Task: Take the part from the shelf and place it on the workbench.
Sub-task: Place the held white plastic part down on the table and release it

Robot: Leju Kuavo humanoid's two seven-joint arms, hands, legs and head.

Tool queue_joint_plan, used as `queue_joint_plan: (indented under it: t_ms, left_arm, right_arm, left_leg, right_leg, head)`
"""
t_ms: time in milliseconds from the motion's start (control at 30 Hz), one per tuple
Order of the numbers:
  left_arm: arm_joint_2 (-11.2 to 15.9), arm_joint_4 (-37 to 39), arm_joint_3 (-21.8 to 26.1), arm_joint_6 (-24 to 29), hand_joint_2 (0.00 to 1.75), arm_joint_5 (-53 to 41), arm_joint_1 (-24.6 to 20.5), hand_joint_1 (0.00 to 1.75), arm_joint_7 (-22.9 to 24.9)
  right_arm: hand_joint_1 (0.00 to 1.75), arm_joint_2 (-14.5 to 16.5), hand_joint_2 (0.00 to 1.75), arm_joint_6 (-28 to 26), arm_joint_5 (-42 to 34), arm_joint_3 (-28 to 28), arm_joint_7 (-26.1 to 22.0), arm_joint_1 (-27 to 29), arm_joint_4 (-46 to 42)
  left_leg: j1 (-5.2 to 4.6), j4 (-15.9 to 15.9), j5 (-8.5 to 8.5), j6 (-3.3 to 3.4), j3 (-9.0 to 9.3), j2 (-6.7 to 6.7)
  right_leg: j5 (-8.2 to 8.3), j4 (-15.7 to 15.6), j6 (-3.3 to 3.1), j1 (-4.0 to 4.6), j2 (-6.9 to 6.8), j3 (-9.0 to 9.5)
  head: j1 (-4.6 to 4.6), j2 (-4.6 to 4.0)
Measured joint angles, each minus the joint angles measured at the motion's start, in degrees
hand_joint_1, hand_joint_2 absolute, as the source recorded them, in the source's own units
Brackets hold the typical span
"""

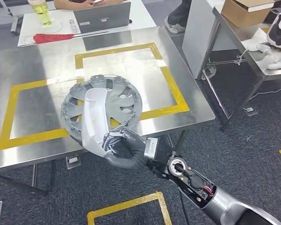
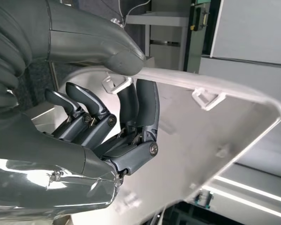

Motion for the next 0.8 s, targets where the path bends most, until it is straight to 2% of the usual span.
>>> queue_joint_plan:
  t_ms: [67, 100, 133, 200, 233, 267, 300, 367, 400, 433, 467, 533, 567, 600, 633, 700, 733, 767, 800]
  left_arm:
    - [0.0, 0.0, 0.0, 0.0, 1.75, 0.0, 0.0, 0.0, 0.0]
    - [0.0, 0.0, 0.0, 0.0, 1.75, 0.0, 0.0, 0.0, 0.0]
    - [-0.1, 0.0, 0.0, 0.0, 1.75, 0.0, 0.0, 0.0, 0.0]
    - [0.0, 0.0, 0.0, 0.0, 1.75, 0.0, -0.1, 0.0, 0.0]
    - [0.0, 0.0, 0.0, 0.0, 1.75, 0.0, -0.1, 0.0, 0.0]
    - [0.0, 0.0, 0.0, 0.0, 1.75, 0.0, -0.1, 0.0, 0.0]
    - [0.0, 0.0, 0.0, 0.0, 1.75, 0.0, -0.1, 0.0, 0.0]
    - [-0.1, 0.0, 0.0, 0.0, 1.75, 0.0, -0.1, 0.0, 0.0]
    - [-0.1, 0.0, 0.0, -0.1, 1.75, -0.1, -0.2, 0.0, 0.0]
    - [-0.1, 0.0, 0.0, -0.2, 1.75, -0.1, -0.3, 0.0, 0.0]
    - [-0.1, 0.0, 0.0, -0.3, 1.75, -0.2, -0.3, 0.0, 0.0]
    - [0.0, 0.0, 0.0, -0.4, 1.75, -0.4, -0.2, 0.0, 0.0]
    - [0.0, 0.0, 0.0, -0.4, 1.75, -0.5, -0.1, 0.0, 0.0]
    - [0.0, 0.0, 0.0, -0.4, 1.75, -0.6, -0.1, 0.0, 0.0]
    - [0.0, 0.0, 0.0, -0.5, 1.75, -0.6, -0.1, 0.0, 0.0]
    - [0.0, 0.0, 0.0, -0.5, 1.75, -0.7, -0.2, 0.0, 0.0]
    - [0.0, 0.0, 0.0, -0.5, 1.75, -0.7, -0.1, 0.0, 0.0]
    - [0.0, 0.0, 0.0, -0.5, 1.75, -0.7, 0.0, 0.0, 0.0]
    - [0.0, 0.0, 0.0, -0.5, 1.75, -0.7, 0.0, 0.0, 0.0]
  right_arm:
    - [1.75, 0.0, 1.75, 0.0, 0.0, 0.0, 0.0, 0.0, 0.0]
    - [1.75, 0.0, 1.75, 0.1, 0.0, 0.0, 0.0, -0.1, 0.0]
    - [1.75, 0.0, 1.75, 0.1, 0.0, 0.0, 0.0, -0.1, 0.0]
    - [1.75, 0.0, 1.75, 0.1, 0.0, 0.1, 0.0, -0.1, 0.1]
    - [1.75, 0.0, 1.75, 0.2, 0.2, 0.1, 0.1, 0.0, 0.2]
    - [1.75, 0.0, 1.75, 0.3, 0.5, 0.1, 0.3, -0.1, 0.3]
    - [1.75, 0.0, 1.75, 0.4, 0.8, 0.2, 0.5, -0.1, 0.3]
    - [1.75, 0.1, 1.75, 0.5, 1.5, 0.3, 1.1, -0.3, 0.4]
    - [1.75, 0.1, 1.75, 0.6, 1.9, 0.4, 1.5, -0.5, 0.4]
    - [1.75, 0.2, 1.75, 0.6, 2.4, 0.5, 1.9, -0.8, 0.5]
    - [1.75, 0.3, 1.75, 0.6, 2.8, 0.7, 2.3, -1.1, 0.6]
    - [1.75, 0.5, 1.75, 0.5, 3.6, 0.9, 3.1, -1.8, 0.8]
    - [1.75, 0.6, 1.75, 0.4, 3.8, 1.0, 3.5, -2.2, 0.9]
    - [1.75, 0.7, 1.75, 0.3, 4.0, 1.0, 3.7, -2.6, 1.0]
    - [1.75, 0.7, 1.75, 0.2, 4.1, 1.0, 3.8, -2.8, 1.1]
    - [1.75, 0.8, 1.75, 0.0, 4.1, 1.0, 4.0, -3.1, 1.3]
    - [1.75, 0.8, 1.75, 0.0, 4.1, 1.1, 4.0, -3.1, 1.5]
    - [1.75, 0.8, 1.75, -0.1, 4.1, 1.1, 4.1, -3.1, 1.7]
    - [1.75, 0.8, 1.75, -0.3, 4.2, 1.2, 4.3, -3.1, 1.8]
  left_leg:
    - [0.28, -0.3, 0.01, 0.47, 0.55, -0.01]
    - [0.47, -0.5, -0.12, 0.75, 0.92, 0.02]
    - [0.55, -0.6, -0.32, 0.98, 1.24, 0.05]
    - [0.57, -0.6, -0.75, 1.24, 1.66, -0.04]
    - [0.58, -0.6, -0.94, 1.22, 1.85, -0.18]
    - [0.59, -0.5, -1.12, 1.13, 2.07, -0.44]
    - [0.61, -0.5, -1.3, 0.99, 2.33, -0.75]
    - [0.59, -0.2, -1.66, 0.61, 2.69, -1.5]
    - [0.53, 0.0, -1.79, 0.38, 2.68, -1.88]
    - [0.47, 0.1, -1.84, 0.13, 2.57, -2.25]
    - [0.46, 0.2, -1.81, -0.17, 2.44, -2.62]
    - [0.65, 0.1, -1.77, -0.76, 2.28, -3.14]
    - [0.71, 0.8, -2.27, -1.04, 2.0, -2.84]
    - [0.73, 2.6, -3.44, -1.29, 1.2, -2.27]
    - [0.76, 5.6, -5.21, -1.52, -0.2, -1.51]
    - [0.8, 14.0, -9.06, -1.95, -4.11, -0.41]
    - [0.83, 16.9, -9.99, -2.07, -5.52, -0.2]
    - [0.86, 17.9, -9.87, -2.13, -5.96, -0.06]
    - [0.88, 16.4, -8.69, -2.11, -5.21, 0.11]
  right_leg:
    - [-1.22, 1.3, 0.63, -0.01, -0.09, -0.15]
    - [-2.51, 3.5, 0.9, 0.0, -0.15, -1.08]
    - [-4.21, 7.1, 1.11, -0.1, -0.21, -2.79]
    - [-7.29, 15.6, 1.46, -0.26, -0.23, -7.52]
    - [-7.57, 18.0, 1.57, -0.37, -0.24, -9.26]
    - [-6.62, 18.2, 1.61, -0.47, -0.25, -9.93]
    - [-4.58, 15.9, 1.58, -0.54, -0.19, -9.36]
    - [0.32, 7.6, 1.39, -0.65, 0.98, -6.22]
    - [1.86, 4.3, 1.24, -0.68, 1.67, -4.88]
    - [2.63, 2.2, 1.07, -0.69, 2.2, -4.1]
    - [2.75, 1.4, 0.85, -0.61, 2.36, -3.82]
    - [2.98, 1.1, 0.22, -0.55, 1.51, -3.65]
    - [3.14, 0.8, -0.14, -0.58, 1.06, -3.51]
    - [3.28, 0.6, -0.47, -0.67, 0.55, -3.38]
    - [3.36, 0.4, -0.72, -0.72, 0.0, -3.29]
    - [3.29, 0.4, -0.97, -0.58, -1.11, -3.28]
    - [3.24, 0.4, -1.0, -0.53, -1.64, -3.28]
    - [3.17, 0.4, -1.0, -0.5, -2.12, -3.27]
    - [3.09, 0.4, -0.98, -0.49, -2.57, -3.22]
  head:
    - [0.17, 0.0]
    - [0.38, 0.0]
    - [0.62, 0.0]
    - [1.09, 0.0]
    - [1.28, 0.0]
    - [1.46, 0.0]
    - [1.64, 0.0]
    - [1.97, 0.0]
    - [2.03, 0.0]
    - [1.97, 0.0]
    - [1.86, 0.0]
    - [1.64, 0.0]
    - [1.5, 0.0]
    - [1.24, 0.0]
    - [0.92, 0.0]
    - [0.39, 0.0]
    - [0.32, 0.0]
    - [0.29, 0.0]
    - [0.26, 0.0]
